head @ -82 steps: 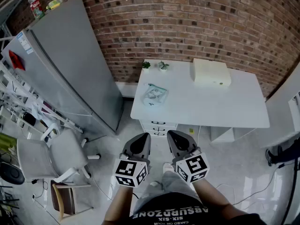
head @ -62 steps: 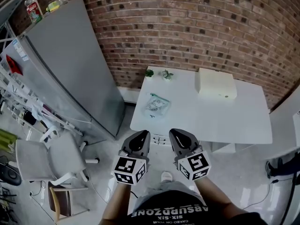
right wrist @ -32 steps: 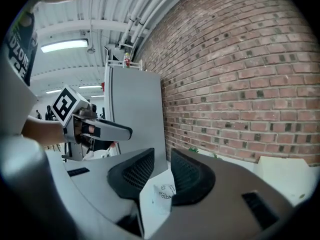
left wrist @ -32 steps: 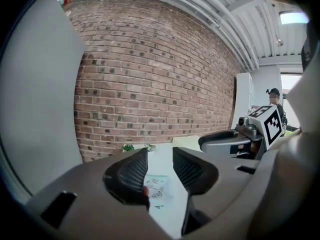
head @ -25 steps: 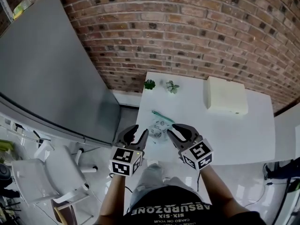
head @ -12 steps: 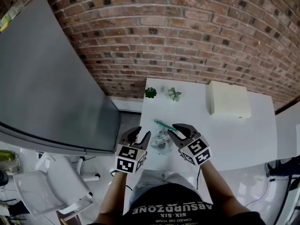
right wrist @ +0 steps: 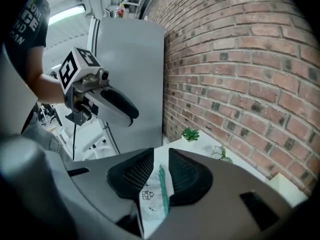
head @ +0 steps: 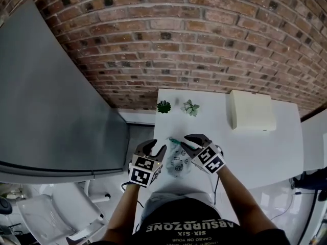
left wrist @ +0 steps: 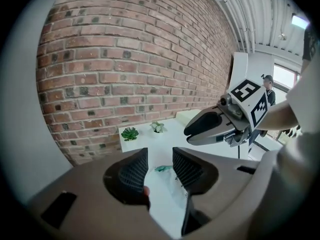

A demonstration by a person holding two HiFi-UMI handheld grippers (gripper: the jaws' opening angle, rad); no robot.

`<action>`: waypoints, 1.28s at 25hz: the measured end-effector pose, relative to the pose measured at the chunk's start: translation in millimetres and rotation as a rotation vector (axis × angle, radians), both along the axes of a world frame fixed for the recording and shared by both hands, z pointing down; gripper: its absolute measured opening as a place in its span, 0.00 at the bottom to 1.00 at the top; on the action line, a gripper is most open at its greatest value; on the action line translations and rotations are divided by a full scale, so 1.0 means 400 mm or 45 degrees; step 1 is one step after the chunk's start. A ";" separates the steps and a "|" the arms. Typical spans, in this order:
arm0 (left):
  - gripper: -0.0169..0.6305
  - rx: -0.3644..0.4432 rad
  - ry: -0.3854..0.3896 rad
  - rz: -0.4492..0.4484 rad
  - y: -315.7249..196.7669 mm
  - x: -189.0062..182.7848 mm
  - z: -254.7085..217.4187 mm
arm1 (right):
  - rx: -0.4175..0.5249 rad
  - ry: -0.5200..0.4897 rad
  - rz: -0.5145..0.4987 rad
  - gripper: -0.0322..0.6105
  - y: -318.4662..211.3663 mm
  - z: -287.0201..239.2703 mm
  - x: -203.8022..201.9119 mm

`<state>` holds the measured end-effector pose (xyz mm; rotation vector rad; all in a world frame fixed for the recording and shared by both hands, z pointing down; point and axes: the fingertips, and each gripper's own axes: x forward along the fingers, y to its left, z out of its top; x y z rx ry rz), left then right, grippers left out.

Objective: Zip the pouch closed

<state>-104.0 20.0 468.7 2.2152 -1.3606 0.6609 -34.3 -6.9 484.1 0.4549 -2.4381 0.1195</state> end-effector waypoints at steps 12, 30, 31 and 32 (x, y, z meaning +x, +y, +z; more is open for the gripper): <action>0.24 -0.194 -0.021 0.073 -0.074 0.009 0.163 | -0.071 0.169 -0.141 0.18 -0.072 0.153 -0.043; 0.24 -0.393 -0.115 0.184 -0.113 0.019 0.360 | -0.052 0.386 -0.333 0.19 -0.114 0.323 -0.071; 0.24 -0.402 -0.117 0.195 -0.114 0.022 0.375 | -0.045 0.403 -0.348 0.19 -0.114 0.332 -0.072; 0.24 -0.409 -0.122 0.205 -0.116 0.024 0.386 | -0.040 0.420 -0.361 0.19 -0.114 0.341 -0.074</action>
